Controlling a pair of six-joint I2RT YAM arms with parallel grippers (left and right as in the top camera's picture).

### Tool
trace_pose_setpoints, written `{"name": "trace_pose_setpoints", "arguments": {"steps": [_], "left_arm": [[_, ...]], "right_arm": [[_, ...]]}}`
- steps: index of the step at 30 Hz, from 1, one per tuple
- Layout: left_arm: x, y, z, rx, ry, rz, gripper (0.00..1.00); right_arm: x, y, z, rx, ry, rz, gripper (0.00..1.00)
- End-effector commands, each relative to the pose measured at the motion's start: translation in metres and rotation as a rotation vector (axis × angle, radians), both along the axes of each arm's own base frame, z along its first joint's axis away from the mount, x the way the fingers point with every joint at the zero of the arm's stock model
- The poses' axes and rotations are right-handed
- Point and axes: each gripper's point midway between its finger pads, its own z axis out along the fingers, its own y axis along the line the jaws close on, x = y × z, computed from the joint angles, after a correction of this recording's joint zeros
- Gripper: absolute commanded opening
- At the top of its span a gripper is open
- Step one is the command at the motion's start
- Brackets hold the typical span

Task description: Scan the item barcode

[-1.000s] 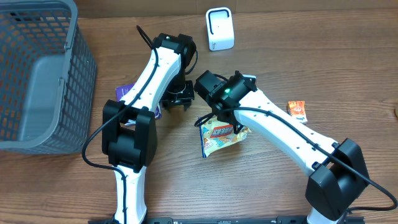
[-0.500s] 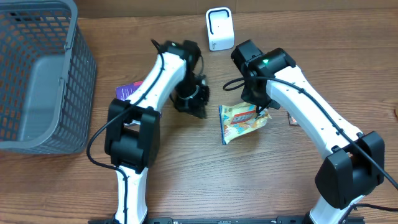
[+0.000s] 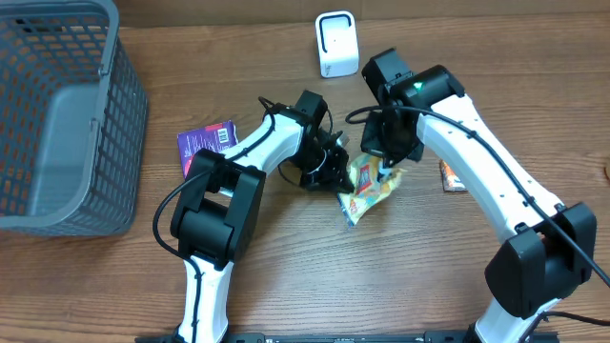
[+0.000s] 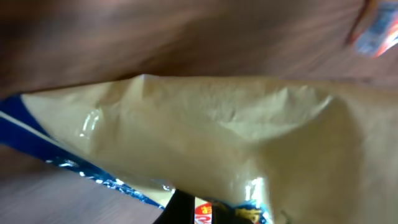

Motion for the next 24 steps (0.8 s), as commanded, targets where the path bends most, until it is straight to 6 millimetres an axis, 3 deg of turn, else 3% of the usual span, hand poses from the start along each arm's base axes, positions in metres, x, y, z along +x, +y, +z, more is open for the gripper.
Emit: {"name": "trace_pose_setpoints", "arguments": {"steps": [1, 8, 13, 18, 24], "left_arm": [[0.008, -0.019, -0.001, -0.030, -0.036, 0.027, 0.04], [0.055, -0.050, 0.010, -0.114, -0.240, 0.091, 0.04], [0.085, -0.053, 0.025, -0.181, -0.344, 0.137, 0.04], [0.109, -0.024, 0.029, -0.176, -0.355, 0.206, 0.04], [0.142, 0.031, 0.057, -0.210, -0.343, 0.269, 0.04]], "right_arm": [[-0.005, 0.036, 0.026, 0.171, -0.004, 0.091, 0.04], [-0.010, 0.047, 0.032, 0.213, 0.006, 0.113, 0.04], [-0.019, 0.041, 0.029, 0.177, 0.035, 0.134, 0.04], [-0.026, 0.026, 0.023, 0.102, 0.066, 0.121, 0.04], [-0.030, 0.045, 0.006, 0.165, 0.078, 0.148, 0.04]]}}
